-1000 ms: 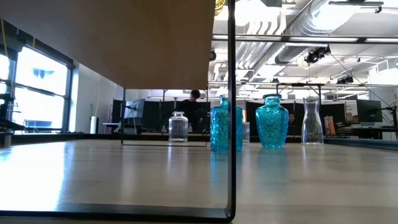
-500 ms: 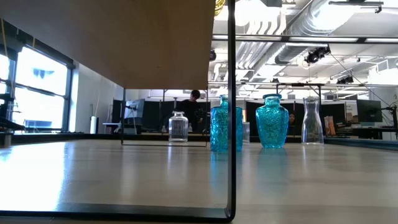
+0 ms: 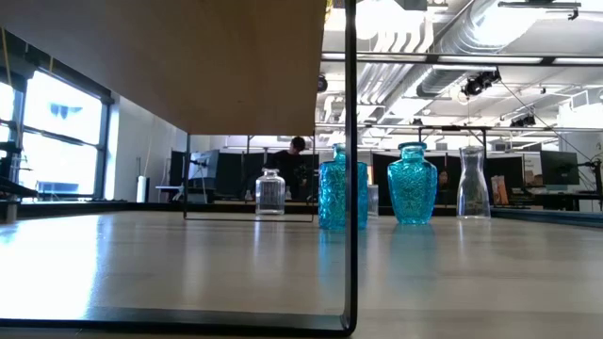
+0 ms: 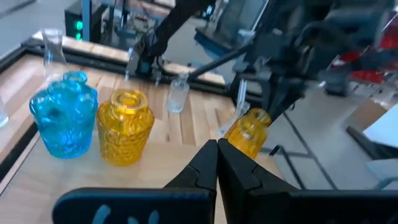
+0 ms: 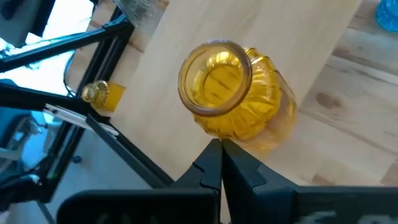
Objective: Sort vases onto shelf
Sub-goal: Put the right yellow vase on the shelf to align with the other yellow vase
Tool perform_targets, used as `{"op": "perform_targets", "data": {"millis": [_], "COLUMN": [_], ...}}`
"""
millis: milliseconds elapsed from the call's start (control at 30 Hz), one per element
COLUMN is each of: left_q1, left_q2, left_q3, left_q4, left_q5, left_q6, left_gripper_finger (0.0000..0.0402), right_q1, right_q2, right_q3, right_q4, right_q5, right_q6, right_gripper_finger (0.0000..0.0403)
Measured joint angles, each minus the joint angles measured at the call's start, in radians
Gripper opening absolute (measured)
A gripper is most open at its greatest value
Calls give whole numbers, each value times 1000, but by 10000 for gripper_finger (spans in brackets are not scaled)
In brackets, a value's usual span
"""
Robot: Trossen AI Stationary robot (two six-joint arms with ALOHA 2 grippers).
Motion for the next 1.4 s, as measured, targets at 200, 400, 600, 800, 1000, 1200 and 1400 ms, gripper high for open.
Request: {"op": "perform_targets", "data": {"millis": [200, 400, 600, 800, 1000, 1200, 1400], "left_q1": [0, 0, 0, 0, 0, 0, 0], "left_q2": [-38, -44, -44, -44, -44, -44, -44], "left_q3": [0, 0, 0, 0, 0, 0, 0], "left_q4": [7, 6, 6, 6, 6, 6, 6], "left_q5": [11, 24, 25, 25, 25, 24, 24], "left_q6": [-11, -28, -28, -35, -35, -35, -35], "left_gripper_finger": [0, 0, 0, 0, 0, 0, 0], "right_q1": [-46, -95, -143, -180, -208, -183, -134], "right_q2": [0, 0, 0, 0, 1, 2, 2], "right_q3": [0, 0, 0, 0, 0, 0, 0], "right_q4": [12, 35, 64, 93, 118, 114, 50], "right_q5": [-10, -40, -43, -42, -51, -55, -58], "right_q6": [-96, -204, -300, -379, -431, -399, -306], "right_gripper_finger": [0, 0, 0, 0, 0, 0, 0]}}
